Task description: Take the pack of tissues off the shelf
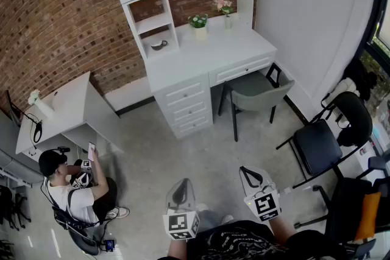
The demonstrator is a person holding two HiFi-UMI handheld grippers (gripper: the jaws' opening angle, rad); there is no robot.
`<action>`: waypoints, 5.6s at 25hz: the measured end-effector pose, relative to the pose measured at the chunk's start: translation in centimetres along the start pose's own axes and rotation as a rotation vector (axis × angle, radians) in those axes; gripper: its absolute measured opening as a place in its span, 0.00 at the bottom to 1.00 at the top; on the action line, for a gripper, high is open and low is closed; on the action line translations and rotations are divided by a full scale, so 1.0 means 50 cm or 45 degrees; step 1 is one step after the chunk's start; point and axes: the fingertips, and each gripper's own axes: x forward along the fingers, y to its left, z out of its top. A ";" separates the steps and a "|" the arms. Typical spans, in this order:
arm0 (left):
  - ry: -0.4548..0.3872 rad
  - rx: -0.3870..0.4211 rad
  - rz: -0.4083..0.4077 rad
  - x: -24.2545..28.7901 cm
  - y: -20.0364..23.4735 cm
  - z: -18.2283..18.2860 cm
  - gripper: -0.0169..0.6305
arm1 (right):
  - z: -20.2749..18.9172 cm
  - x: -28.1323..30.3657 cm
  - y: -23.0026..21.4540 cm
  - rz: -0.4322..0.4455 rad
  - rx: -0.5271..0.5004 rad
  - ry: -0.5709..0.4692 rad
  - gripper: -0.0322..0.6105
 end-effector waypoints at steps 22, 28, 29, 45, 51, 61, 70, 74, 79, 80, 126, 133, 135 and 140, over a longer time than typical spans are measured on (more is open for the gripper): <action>-0.001 0.075 -0.130 0.117 0.105 0.017 0.05 | 0.039 0.145 0.004 -0.088 0.035 0.007 0.06; -0.015 0.115 -0.203 0.151 0.146 0.039 0.05 | 0.059 0.201 0.023 -0.114 0.054 0.020 0.06; -0.019 0.113 -0.215 0.156 0.151 0.042 0.05 | 0.061 0.206 0.025 -0.121 0.052 0.021 0.06; 0.019 0.031 -0.285 0.181 0.215 0.037 0.05 | 0.063 0.274 0.045 -0.159 0.056 0.048 0.06; 0.037 0.041 -0.250 0.193 0.228 0.024 0.05 | 0.061 0.301 0.040 -0.120 0.065 0.041 0.06; 0.045 0.030 -0.188 0.258 0.233 0.038 0.05 | 0.060 0.358 -0.028 -0.102 0.075 0.034 0.06; 0.085 0.014 -0.121 0.370 0.225 0.047 0.05 | 0.051 0.442 -0.139 -0.060 0.069 0.044 0.06; 0.070 0.032 -0.093 0.434 0.225 0.060 0.05 | 0.047 0.487 -0.184 -0.028 0.079 0.040 0.06; 0.045 0.053 -0.068 0.514 0.207 0.095 0.05 | 0.049 0.531 -0.257 -0.020 0.126 0.020 0.06; 0.042 0.056 -0.067 0.527 0.202 0.100 0.05 | 0.051 0.539 -0.271 -0.019 0.124 0.017 0.06; 0.090 0.080 -0.061 0.845 0.143 0.140 0.05 | -0.023 0.663 -0.558 -0.048 0.347 0.049 0.06; 0.117 0.090 -0.089 0.897 0.169 0.138 0.05 | -0.009 0.720 -0.562 -0.042 0.282 0.091 0.06; 0.129 0.103 -0.088 0.913 0.186 0.136 0.05 | 0.002 0.741 -0.558 -0.033 0.220 0.111 0.06; 0.125 0.109 -0.101 0.963 0.220 0.147 0.05 | 0.017 0.797 -0.574 -0.050 0.203 0.131 0.06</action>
